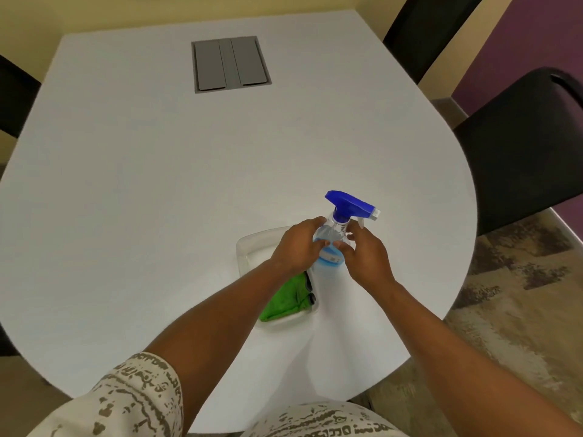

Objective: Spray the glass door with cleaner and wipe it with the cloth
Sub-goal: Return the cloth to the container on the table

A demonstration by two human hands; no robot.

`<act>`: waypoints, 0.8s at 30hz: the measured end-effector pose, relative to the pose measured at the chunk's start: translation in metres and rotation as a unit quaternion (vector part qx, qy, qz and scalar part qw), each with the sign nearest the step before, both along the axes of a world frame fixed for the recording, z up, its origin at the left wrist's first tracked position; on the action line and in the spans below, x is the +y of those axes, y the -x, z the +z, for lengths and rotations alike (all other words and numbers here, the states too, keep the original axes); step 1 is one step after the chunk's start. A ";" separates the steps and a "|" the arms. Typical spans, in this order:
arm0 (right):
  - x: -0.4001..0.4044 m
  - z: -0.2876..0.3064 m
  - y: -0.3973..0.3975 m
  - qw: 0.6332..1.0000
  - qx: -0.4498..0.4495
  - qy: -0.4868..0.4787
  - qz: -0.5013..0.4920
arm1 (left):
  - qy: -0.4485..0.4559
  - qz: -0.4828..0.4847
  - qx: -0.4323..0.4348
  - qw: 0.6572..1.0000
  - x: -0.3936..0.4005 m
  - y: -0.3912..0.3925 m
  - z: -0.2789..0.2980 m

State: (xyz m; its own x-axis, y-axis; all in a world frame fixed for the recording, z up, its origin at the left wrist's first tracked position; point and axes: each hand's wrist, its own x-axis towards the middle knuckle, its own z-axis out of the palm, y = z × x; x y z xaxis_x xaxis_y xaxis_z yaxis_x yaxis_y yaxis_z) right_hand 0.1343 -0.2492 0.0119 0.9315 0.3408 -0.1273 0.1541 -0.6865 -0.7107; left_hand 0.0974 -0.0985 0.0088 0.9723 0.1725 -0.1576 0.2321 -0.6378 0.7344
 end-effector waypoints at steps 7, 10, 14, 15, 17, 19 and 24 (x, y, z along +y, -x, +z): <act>0.018 0.050 -0.006 0.990 -0.121 -0.010 0.065 | 0.004 0.049 -0.141 0.989 0.025 0.010 0.024; 0.041 0.067 -0.005 0.988 -0.120 -0.023 0.093 | 0.005 0.083 -0.188 0.979 0.043 0.022 0.038; 0.073 0.075 0.007 0.986 -0.080 -0.057 0.135 | -0.031 0.122 -0.185 0.975 0.072 0.049 0.040; 0.079 0.073 0.011 0.985 -0.067 -0.062 0.149 | -0.039 0.131 -0.175 0.975 0.079 0.056 0.038; 0.088 0.064 0.018 0.982 -0.043 -0.063 0.171 | -0.044 0.150 -0.145 0.977 0.086 0.070 0.033; 0.095 0.052 0.025 0.981 -0.020 -0.053 0.185 | -0.039 0.164 -0.116 0.979 0.089 0.081 0.026; 0.105 0.022 0.031 0.980 0.033 -0.019 0.198 | 0.005 0.189 -0.050 0.981 0.089 0.094 0.009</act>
State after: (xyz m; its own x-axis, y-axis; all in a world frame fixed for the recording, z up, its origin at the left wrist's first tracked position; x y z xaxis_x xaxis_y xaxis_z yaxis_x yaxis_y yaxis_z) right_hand 0.1028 -0.1447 0.0343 0.7161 0.6790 -0.1618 0.3558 -0.5545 -0.7523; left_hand 0.0035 -0.0100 0.0175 0.8500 0.5222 -0.0688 0.3771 -0.5121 0.7717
